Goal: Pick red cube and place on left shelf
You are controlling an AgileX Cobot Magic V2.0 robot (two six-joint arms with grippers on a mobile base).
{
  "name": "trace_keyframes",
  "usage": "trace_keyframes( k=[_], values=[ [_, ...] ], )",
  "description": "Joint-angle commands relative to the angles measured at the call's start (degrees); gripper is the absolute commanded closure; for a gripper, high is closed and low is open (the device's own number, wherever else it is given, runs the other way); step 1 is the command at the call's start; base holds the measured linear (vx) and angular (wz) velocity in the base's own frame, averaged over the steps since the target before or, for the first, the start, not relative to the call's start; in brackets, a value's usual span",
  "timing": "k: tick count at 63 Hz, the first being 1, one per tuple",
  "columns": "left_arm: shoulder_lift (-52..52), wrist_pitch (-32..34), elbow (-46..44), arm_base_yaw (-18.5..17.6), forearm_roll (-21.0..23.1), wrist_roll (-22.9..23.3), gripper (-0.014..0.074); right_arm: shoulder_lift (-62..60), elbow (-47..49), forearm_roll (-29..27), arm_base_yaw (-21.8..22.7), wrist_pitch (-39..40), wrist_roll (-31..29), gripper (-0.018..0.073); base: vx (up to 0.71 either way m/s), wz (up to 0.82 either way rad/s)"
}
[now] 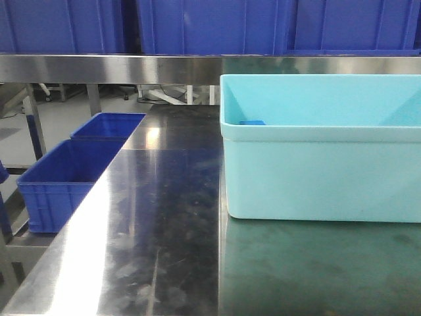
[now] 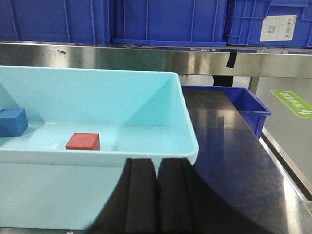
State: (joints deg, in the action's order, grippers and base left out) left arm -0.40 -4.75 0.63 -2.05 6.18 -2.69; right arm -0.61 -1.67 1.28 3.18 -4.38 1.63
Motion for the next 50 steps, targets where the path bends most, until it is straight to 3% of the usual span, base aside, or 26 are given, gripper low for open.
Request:
trace_keyframes(
  k=[1, 50],
  values=[
    [-0.78, 5.22, 1.36, 0.03, 0.27, 0.42, 0.0495, -1.03, 1.4, -0.15, 0.09, 5.16, -0.24, 0.0503, 0.0, 0.0],
    [-0.78, 5.22, 1.36, 0.03, 0.27, 0.42, 0.0495, -1.03, 1.4, -0.15, 0.09, 5.22, -0.24, 0.0503, 0.0, 0.0]
  ],
)
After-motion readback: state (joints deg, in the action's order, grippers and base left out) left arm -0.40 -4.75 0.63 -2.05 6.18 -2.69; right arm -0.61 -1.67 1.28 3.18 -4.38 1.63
